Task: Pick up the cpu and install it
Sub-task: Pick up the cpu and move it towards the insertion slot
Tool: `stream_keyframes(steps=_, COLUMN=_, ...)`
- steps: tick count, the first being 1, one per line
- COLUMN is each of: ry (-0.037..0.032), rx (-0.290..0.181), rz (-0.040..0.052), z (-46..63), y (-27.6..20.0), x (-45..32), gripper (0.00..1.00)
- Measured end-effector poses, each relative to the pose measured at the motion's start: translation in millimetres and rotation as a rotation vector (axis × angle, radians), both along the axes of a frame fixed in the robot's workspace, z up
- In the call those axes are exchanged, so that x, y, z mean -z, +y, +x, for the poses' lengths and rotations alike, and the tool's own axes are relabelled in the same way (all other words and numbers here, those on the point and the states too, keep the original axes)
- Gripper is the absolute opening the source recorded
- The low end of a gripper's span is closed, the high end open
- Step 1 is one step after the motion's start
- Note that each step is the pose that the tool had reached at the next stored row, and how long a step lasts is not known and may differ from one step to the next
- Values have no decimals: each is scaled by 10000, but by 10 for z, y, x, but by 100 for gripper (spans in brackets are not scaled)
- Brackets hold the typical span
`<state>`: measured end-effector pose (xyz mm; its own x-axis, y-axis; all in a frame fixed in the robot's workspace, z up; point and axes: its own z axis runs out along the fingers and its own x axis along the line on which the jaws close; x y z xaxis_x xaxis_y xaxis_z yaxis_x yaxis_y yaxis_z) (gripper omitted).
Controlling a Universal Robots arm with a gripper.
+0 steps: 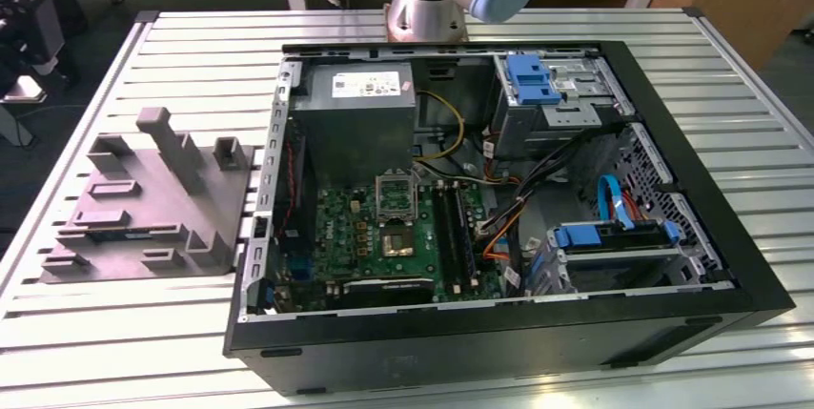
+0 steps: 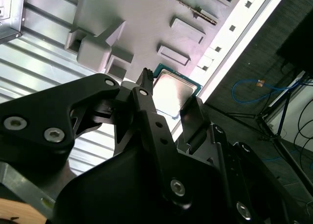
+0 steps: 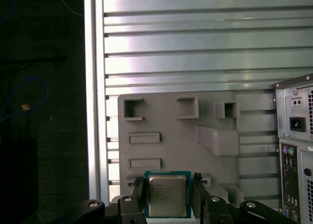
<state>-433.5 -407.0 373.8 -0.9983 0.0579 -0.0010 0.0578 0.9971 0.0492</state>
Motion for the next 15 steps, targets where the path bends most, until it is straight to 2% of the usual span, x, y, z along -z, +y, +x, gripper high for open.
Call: stream_keyframes(steps=15, ry=1, rx=0, rz=0, z=1, y=0, x=-45, gripper=47)
